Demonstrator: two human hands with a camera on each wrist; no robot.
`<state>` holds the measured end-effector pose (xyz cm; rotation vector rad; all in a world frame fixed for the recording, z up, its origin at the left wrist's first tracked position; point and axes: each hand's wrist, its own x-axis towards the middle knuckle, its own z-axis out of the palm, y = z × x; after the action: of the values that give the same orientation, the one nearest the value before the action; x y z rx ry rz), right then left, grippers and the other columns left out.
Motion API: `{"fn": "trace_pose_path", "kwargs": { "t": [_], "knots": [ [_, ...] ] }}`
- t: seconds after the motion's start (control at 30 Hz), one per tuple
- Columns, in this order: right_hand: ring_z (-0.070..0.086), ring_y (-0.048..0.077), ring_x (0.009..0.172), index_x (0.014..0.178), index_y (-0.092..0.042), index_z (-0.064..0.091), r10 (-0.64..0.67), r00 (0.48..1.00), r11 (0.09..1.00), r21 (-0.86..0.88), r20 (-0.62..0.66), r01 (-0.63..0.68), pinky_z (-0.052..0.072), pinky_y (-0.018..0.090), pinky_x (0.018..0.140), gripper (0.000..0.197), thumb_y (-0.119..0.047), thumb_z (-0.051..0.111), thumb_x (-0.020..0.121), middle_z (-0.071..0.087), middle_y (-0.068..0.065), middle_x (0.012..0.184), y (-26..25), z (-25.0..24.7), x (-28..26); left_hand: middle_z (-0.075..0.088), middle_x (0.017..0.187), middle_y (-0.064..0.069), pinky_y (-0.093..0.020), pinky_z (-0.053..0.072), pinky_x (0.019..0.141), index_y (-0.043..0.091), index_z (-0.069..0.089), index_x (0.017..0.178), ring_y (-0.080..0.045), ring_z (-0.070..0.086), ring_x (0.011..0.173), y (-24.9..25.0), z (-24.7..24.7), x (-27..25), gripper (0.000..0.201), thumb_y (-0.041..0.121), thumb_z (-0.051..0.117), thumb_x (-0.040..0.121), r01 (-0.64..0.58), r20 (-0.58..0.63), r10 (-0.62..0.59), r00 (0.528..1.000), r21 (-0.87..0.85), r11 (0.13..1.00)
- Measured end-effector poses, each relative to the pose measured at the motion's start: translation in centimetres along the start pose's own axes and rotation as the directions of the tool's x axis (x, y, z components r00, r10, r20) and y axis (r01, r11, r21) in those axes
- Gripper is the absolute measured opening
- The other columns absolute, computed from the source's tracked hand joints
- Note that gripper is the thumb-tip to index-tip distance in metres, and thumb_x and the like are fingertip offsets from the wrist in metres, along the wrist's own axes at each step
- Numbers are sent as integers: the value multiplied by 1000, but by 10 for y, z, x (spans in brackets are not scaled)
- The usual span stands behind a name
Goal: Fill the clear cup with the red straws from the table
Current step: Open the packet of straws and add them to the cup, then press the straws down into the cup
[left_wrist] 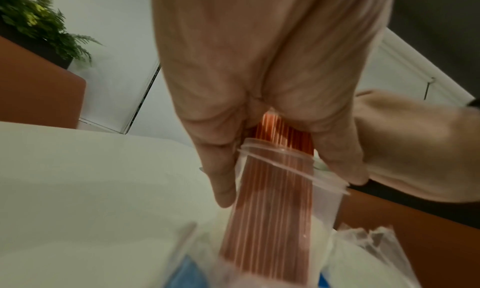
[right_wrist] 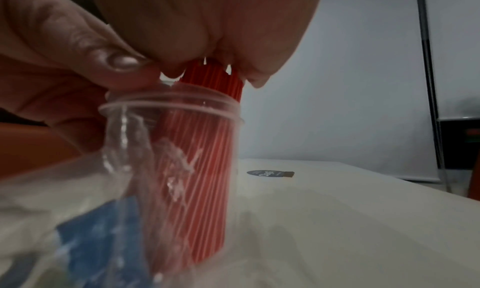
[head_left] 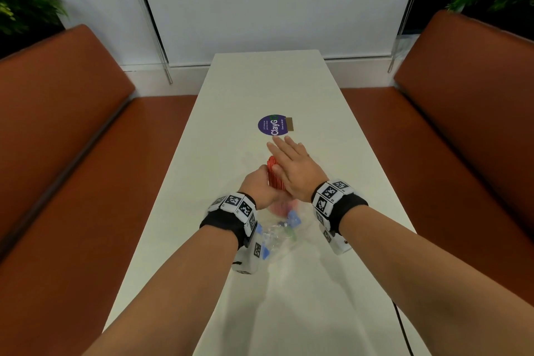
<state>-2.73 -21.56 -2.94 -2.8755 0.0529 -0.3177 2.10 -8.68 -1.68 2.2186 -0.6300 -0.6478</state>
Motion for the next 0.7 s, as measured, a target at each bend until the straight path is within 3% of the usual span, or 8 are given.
{"fn": "trace_pose_path", "kwargs": {
  "t": [0.07,0.13,0.27,0.53,0.63,0.7],
  "knots": [
    [12,30,148,149,-14,24,-14,1000,1000,-5,5,14,11,45,119,65,-44,13,93,18,7,159,1,-1,-7,63,104,-2,-28,46,75,10,53,115,-20,59,92,0,1,1,56,29,79,69,1,4,-2,1000,41,999],
    [9,29,148,149,-14,23,-41,996,999,-13,76,42,11,44,120,59,-40,19,96,18,6,159,1,-1,-10,65,106,-6,-30,48,73,8,53,114,-22,61,91,1,2,2,52,29,75,71,-7,7,7,1000,82,997],
    [9,27,149,150,-11,21,-37,991,998,-39,130,42,12,40,122,52,-28,31,101,17,7,160,-2,-4,-5,63,115,-9,-30,48,81,8,47,125,-26,61,105,5,1,-3,62,29,75,74,-3,-8,3,1000,121,993],
    [7,26,149,150,-7,13,38,969,995,-99,242,-15,9,40,122,57,-31,29,101,12,11,160,-12,-17,-1,61,120,-9,-30,47,84,9,43,130,-26,59,110,14,-8,-20,71,27,79,72,-21,-10,23,1000,177,984],
    [3,25,149,151,-9,9,80,984,997,-7,157,-80,6,42,121,60,-33,30,101,5,10,161,-11,-23,-9,59,126,-13,-34,47,91,6,39,133,-28,57,117,19,-12,-33,73,29,76,76,-18,-31,24,999,179,984],
    [14,29,147,149,-6,17,155,988,981,115,1,-154,15,41,120,60,-32,37,99,17,14,158,-11,-27,-17,55,134,-15,-30,44,90,3,35,139,-27,55,121,23,-17,-48,77,29,74,79,-32,-43,40,998,169,985]
  ]
}}
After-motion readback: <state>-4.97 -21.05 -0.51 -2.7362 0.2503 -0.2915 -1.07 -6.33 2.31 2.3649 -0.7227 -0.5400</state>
